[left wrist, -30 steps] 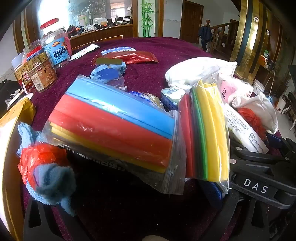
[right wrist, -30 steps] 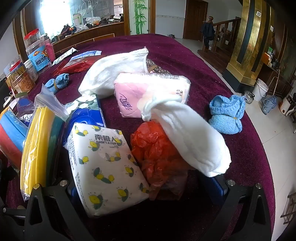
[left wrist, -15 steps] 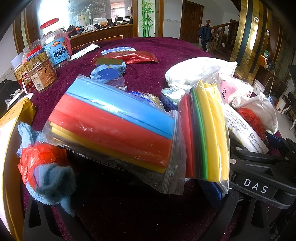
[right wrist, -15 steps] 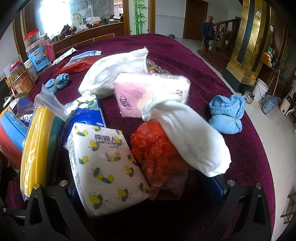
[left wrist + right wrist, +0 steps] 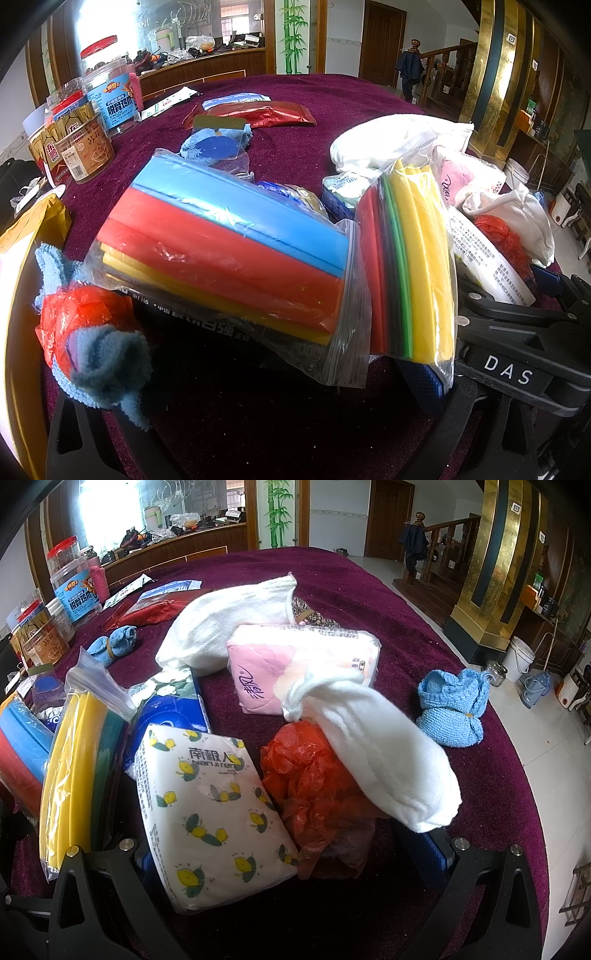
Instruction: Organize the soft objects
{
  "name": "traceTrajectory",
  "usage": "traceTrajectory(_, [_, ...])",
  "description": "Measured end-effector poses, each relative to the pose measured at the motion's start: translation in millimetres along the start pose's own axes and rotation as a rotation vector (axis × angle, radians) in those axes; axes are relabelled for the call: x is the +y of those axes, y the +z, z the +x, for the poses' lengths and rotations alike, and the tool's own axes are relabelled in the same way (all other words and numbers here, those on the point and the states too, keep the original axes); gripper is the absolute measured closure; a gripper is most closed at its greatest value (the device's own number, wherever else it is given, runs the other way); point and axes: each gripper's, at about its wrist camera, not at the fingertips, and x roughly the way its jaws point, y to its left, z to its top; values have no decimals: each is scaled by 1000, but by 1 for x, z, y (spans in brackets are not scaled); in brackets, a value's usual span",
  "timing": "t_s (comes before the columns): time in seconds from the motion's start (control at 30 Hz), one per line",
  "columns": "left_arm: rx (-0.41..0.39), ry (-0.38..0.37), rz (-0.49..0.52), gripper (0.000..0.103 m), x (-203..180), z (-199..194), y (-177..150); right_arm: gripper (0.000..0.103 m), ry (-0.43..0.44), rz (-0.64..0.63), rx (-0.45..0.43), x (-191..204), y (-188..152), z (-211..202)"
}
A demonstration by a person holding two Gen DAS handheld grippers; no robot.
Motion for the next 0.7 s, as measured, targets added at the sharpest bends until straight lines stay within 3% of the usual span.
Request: traceTrajectory(0.7, [0, -1, -1, 0, 0, 0, 0, 0, 6, 1, 0, -1, 0, 0])
